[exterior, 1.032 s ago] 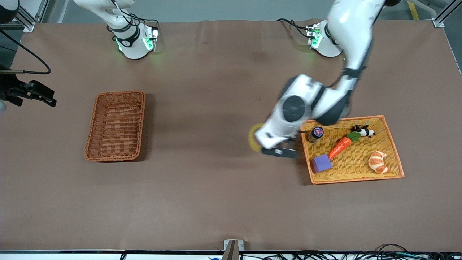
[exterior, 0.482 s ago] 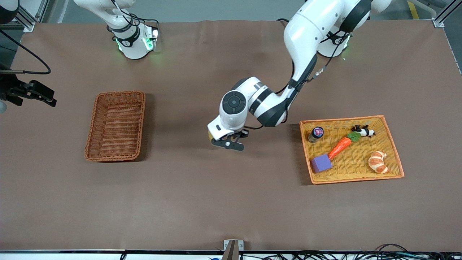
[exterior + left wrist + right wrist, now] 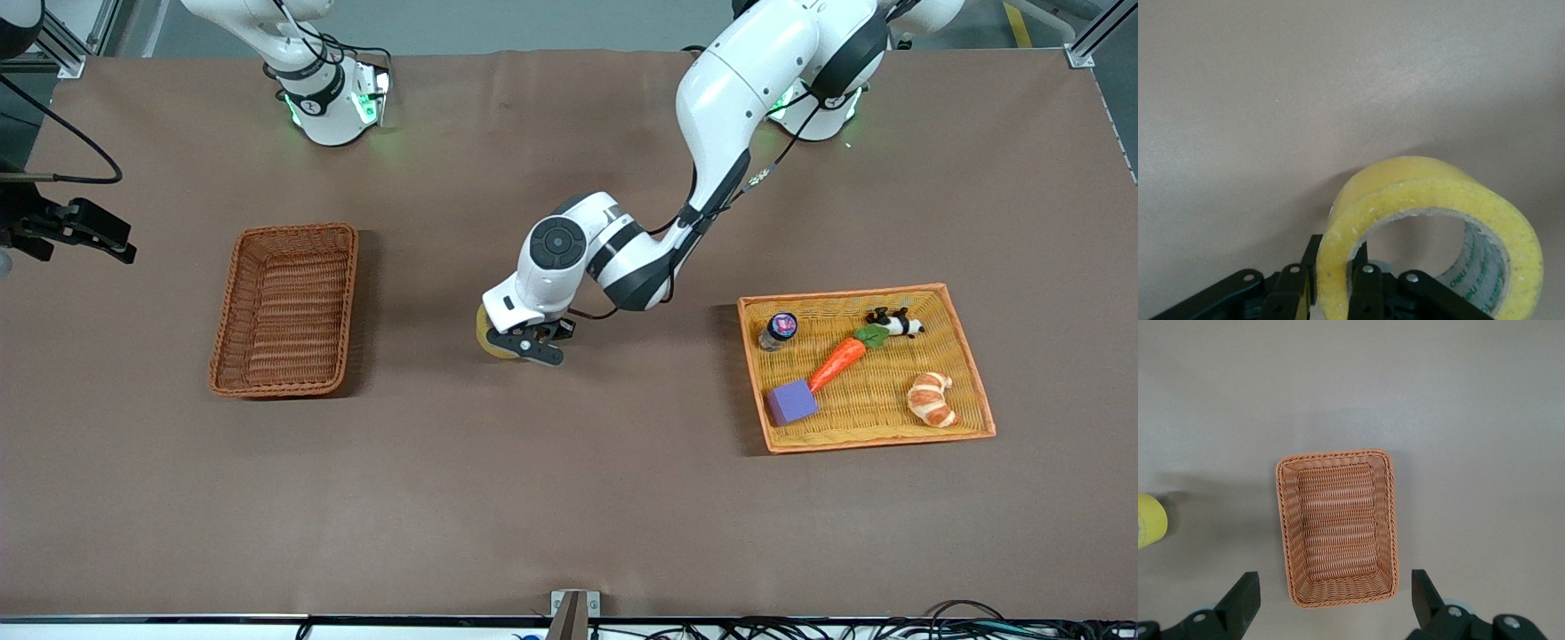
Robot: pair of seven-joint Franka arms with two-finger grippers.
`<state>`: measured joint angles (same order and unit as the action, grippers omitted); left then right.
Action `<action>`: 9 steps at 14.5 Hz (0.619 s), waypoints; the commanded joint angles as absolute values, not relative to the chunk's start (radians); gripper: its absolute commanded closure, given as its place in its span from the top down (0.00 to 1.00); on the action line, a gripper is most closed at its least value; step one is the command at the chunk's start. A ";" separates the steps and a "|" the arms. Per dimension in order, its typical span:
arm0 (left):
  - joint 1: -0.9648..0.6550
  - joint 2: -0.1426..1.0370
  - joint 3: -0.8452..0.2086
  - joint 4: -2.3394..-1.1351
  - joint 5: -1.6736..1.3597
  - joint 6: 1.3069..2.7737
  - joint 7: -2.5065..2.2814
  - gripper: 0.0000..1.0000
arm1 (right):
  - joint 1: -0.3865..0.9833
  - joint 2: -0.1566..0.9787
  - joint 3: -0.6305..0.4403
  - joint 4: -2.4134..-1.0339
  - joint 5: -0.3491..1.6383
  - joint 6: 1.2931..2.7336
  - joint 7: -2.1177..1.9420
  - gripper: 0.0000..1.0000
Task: Move tape to another basket
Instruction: 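Lift the tape roll with the left gripper toward the table middle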
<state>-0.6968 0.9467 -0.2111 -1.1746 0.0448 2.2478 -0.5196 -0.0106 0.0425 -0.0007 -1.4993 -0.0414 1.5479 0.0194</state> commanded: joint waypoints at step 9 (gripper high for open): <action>-0.729 0.965 -0.207 -1.167 0.035 2.227 -0.500 0.25 | -0.020 0.031 0.003 -1.511 -0.025 1.555 0.025 1.00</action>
<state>-0.7158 0.9641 -0.2134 -1.1793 0.0447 2.2378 -0.5122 -0.0107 0.0425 -0.0008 -1.4993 -0.0414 1.5486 0.0194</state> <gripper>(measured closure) 0.780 0.000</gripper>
